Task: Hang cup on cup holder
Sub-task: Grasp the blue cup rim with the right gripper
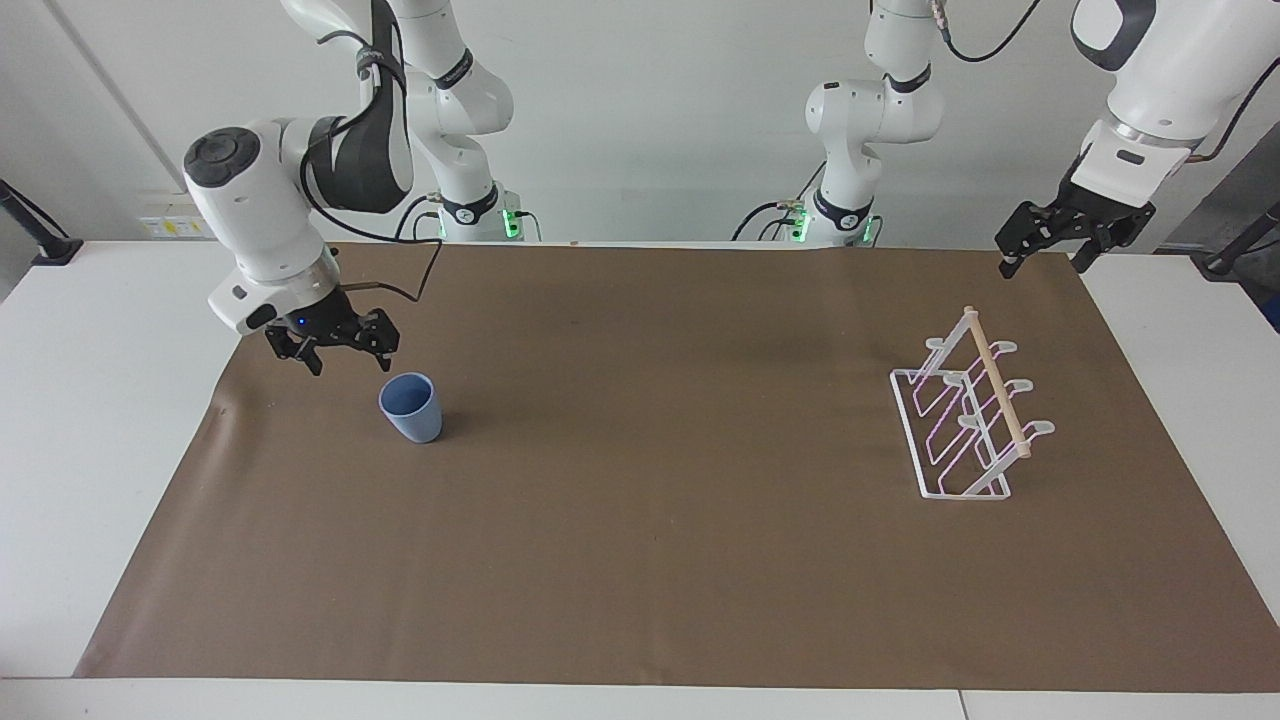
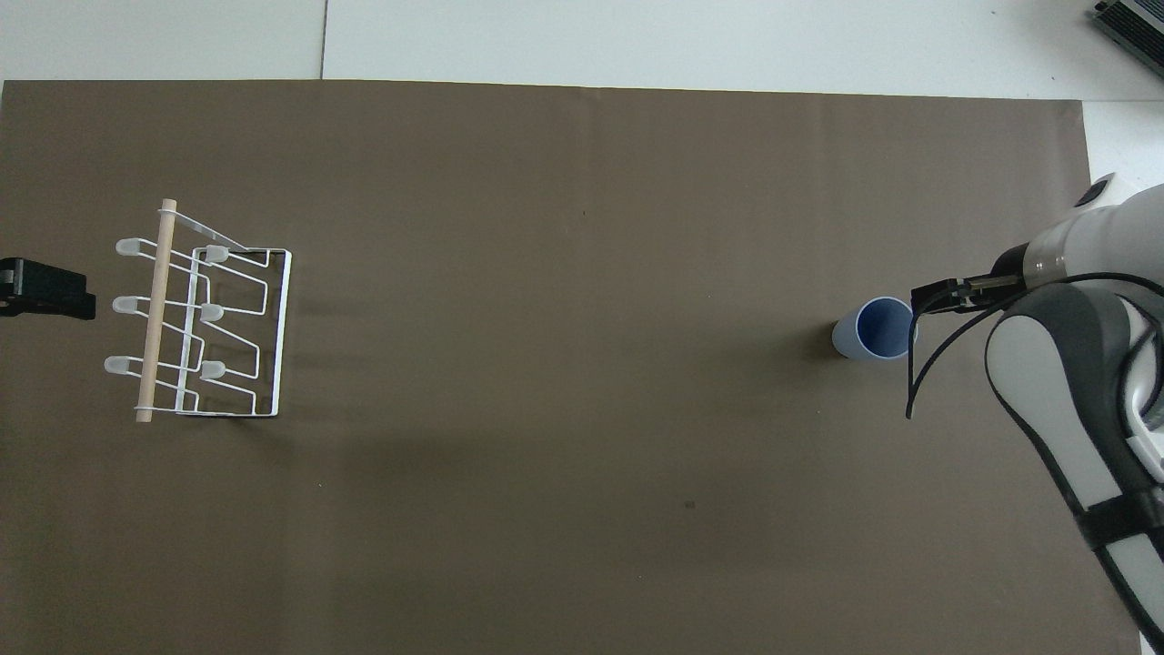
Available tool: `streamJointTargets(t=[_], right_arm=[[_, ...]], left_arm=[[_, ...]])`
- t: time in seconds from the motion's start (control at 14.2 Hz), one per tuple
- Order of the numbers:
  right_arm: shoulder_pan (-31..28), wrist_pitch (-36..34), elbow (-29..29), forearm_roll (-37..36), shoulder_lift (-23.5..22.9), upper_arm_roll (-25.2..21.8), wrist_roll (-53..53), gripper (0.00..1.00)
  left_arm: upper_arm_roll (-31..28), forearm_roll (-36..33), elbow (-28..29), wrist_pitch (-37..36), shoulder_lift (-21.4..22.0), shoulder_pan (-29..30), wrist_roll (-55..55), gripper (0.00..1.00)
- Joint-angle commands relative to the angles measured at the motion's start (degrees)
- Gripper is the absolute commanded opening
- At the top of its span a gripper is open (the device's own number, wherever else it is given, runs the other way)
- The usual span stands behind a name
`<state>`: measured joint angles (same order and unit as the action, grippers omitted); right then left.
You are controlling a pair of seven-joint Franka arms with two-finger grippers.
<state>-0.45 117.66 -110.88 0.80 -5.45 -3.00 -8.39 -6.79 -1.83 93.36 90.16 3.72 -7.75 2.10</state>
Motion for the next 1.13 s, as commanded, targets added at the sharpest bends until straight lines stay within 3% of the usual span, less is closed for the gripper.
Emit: streamJointTargets(t=[0.0, 0.14, 0.63, 0.78, 0.99, 1.06], right_arm=[[-0.43, 5.97, -3.80, 1.31, -0.62, 0.19, -4.08, 1.00], [-0.43, 7.13, -7.49, 1.31, 0.08, 0.27, -6.36, 1.00], [-0.52, 11.09, -9.36, 4.73, -1.41, 0.19, -9.09, 1.00], [-0.70, 11.09, -9.36, 4.91, -1.41, 0.19, -10.15, 0.56], [-0.70, 11.09, -9.36, 4.91, -1.41, 0.19, -9.71, 0.00], [-0.61, 11.09, -9.36, 4.91, -1.41, 0.19, -9.71, 0.00]], left_arm=[[0.02, -0.63, 1.83, 0.45, 1.55, -0.07, 0.62, 1.00], [-0.07, -0.63, 1.83, 0.45, 1.55, -0.07, 0.62, 1.00], [-0.07, -0.63, 1.83, 0.45, 1.55, -0.07, 0.62, 1.00], [-0.07, -0.63, 1.83, 0.45, 1.55, -0.07, 0.62, 1.00], [-0.07, -0.63, 1.83, 0.45, 1.55, -0.07, 0.62, 1.00], [-0.07, -0.63, 1.83, 0.45, 1.55, -0.07, 0.62, 1.00]])
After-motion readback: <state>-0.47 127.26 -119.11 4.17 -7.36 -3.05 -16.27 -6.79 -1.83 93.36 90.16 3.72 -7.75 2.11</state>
